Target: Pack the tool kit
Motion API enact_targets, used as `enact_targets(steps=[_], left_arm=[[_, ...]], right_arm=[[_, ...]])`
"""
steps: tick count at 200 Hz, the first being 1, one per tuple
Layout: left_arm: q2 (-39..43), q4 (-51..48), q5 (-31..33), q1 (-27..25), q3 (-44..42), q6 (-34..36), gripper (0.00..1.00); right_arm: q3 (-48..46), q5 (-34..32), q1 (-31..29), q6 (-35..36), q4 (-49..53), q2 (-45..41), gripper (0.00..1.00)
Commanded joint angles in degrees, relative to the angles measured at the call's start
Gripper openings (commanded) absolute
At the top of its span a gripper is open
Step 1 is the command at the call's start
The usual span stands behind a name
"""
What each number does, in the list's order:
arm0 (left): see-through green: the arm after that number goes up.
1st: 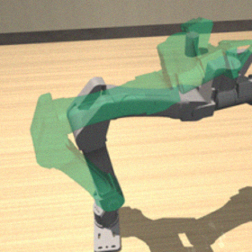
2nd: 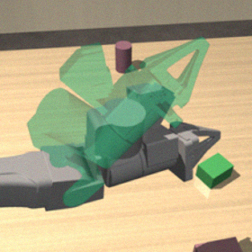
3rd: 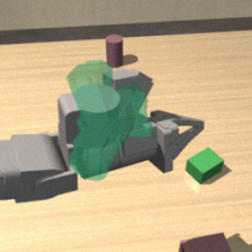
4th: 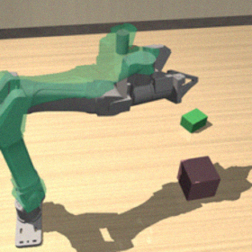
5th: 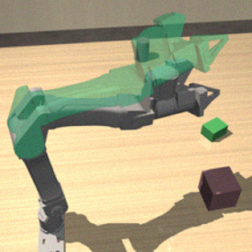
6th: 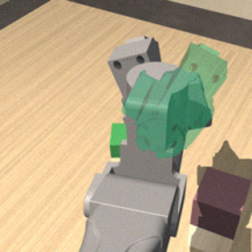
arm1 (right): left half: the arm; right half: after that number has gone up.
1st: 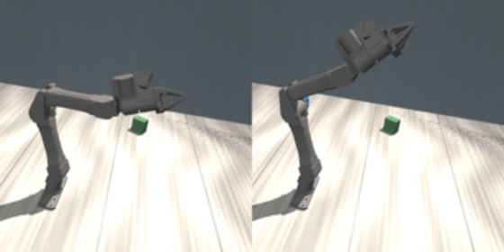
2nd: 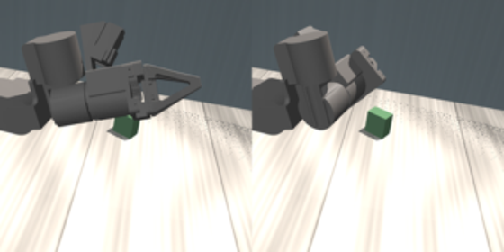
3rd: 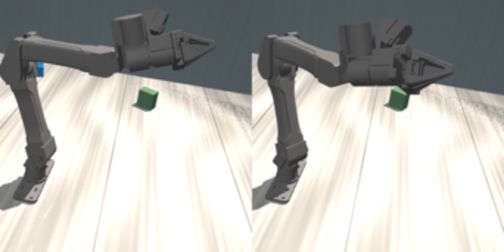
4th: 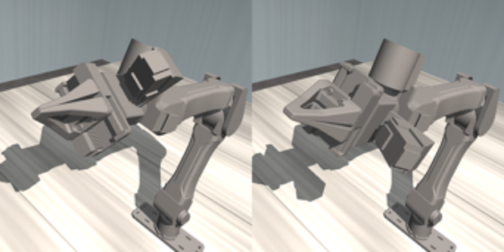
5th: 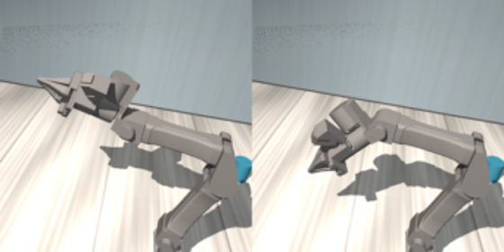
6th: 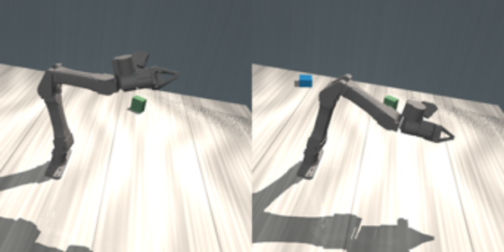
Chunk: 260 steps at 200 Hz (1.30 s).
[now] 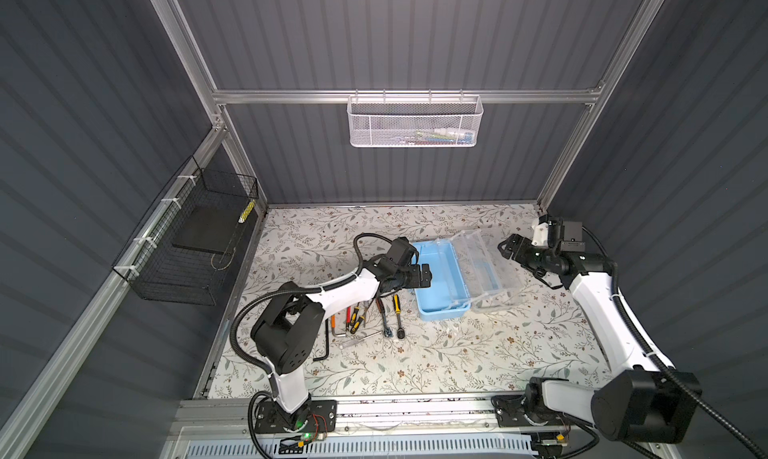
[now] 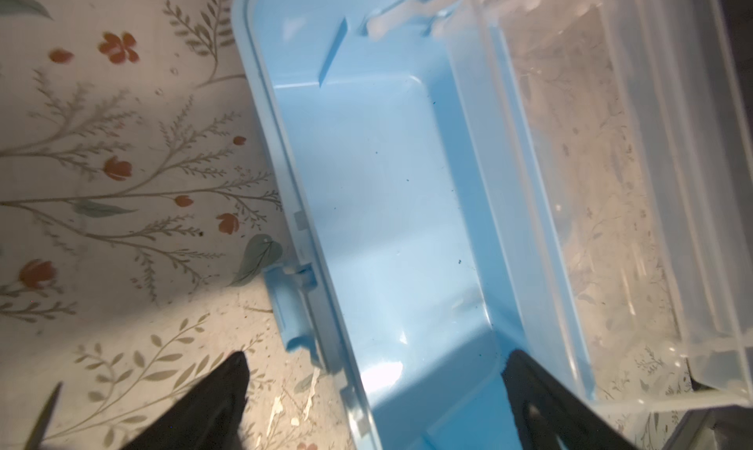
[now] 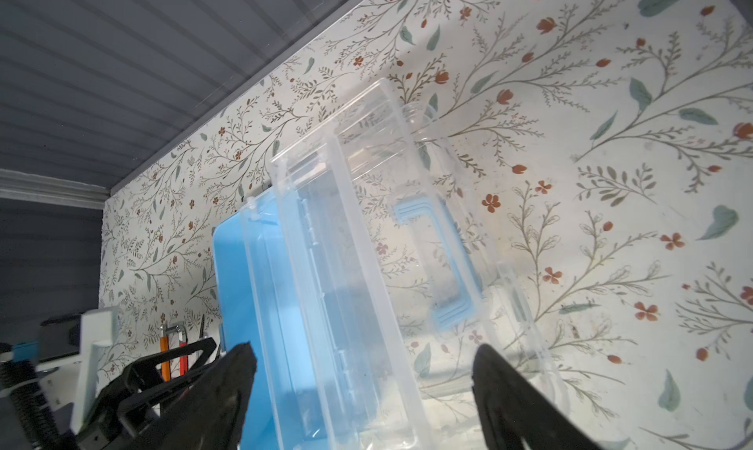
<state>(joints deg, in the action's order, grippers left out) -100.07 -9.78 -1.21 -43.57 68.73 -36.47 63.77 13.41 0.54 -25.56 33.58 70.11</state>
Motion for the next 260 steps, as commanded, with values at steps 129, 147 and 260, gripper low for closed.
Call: enact_targets(steps=[129,147,260], left_arm=[[26.35,-11.39,14.97,9.47,-17.52,4.84,1.0],[27.64,-13.08,15.33,10.92,-18.89,4.75,1.0],[29.01,-17.09,12.73,21.86,-25.34,4.5,0.9]], right_arm=[[-2.0,-21.62,-31.6,-6.05,-3.13,-1.75,0.87],[-3.93,-19.52,-34.29,-4.02,-7.81,-0.93,0.88],[-4.33,-19.58,-45.18,1.07,-14.55,8.4,0.89]])
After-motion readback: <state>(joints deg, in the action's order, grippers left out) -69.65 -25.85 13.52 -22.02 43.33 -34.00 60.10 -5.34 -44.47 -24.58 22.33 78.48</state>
